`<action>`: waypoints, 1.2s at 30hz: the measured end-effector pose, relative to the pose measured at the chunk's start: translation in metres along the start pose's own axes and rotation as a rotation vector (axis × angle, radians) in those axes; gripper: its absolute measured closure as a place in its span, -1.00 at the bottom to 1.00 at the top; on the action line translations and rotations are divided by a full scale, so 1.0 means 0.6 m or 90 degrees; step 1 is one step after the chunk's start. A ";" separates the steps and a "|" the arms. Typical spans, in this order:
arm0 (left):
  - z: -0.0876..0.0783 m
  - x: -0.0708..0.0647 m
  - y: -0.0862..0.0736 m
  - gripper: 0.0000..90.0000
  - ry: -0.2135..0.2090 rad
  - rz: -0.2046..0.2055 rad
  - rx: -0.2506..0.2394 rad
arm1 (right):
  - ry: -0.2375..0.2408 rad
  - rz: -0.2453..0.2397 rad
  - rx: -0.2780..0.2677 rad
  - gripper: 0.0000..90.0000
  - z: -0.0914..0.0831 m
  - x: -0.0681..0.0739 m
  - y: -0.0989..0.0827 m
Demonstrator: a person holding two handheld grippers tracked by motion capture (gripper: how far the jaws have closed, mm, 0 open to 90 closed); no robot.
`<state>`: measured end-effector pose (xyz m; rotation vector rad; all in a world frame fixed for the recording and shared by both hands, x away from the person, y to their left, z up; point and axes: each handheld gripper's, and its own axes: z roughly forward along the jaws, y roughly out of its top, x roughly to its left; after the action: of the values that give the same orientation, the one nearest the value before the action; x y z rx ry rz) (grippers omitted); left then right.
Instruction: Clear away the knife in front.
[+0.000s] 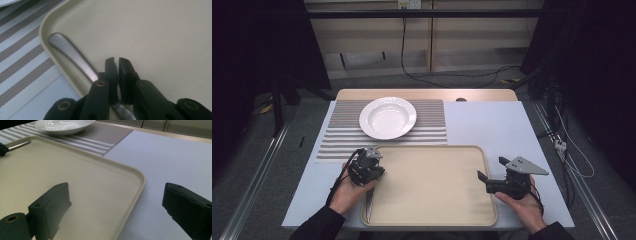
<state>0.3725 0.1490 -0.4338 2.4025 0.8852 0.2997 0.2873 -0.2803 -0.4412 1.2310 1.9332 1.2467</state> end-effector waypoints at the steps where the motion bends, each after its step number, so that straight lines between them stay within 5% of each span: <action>1: 0.000 -0.001 0.001 0.87 0.003 0.001 -0.008 | 0.000 -0.001 0.000 -0.83 0.000 0.000 0.000; 6: -0.008 -0.003 0.004 0.42 0.003 0.002 -0.060 | -0.001 -0.002 0.000 -0.83 0.000 0.000 0.000; 14: -0.026 -0.005 0.012 -0.55 -0.051 -0.035 -0.139 | -0.002 0.002 0.000 -0.84 -0.001 -0.001 0.000; 18: -0.039 -0.007 0.014 -0.85 -0.018 -0.043 -0.151 | -0.003 0.005 -0.001 -0.84 -0.001 -0.002 0.000; 23: -0.059 -0.008 0.005 -0.86 -0.007 -0.054 -0.192 | -0.004 0.006 -0.002 -0.84 -0.002 -0.002 0.000; 31: -0.077 -0.006 -0.022 -0.84 0.051 -0.064 -0.212 | -0.005 0.005 -0.003 -0.84 -0.002 -0.002 0.000; 36: -0.080 -0.001 -0.038 -0.84 0.039 -0.058 -0.204 | -0.006 0.006 -0.003 -0.84 -0.002 -0.002 0.000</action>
<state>0.3417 0.1832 -0.4075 2.0619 0.8967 0.4464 0.2870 -0.2819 -0.4406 1.2424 1.9191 1.2472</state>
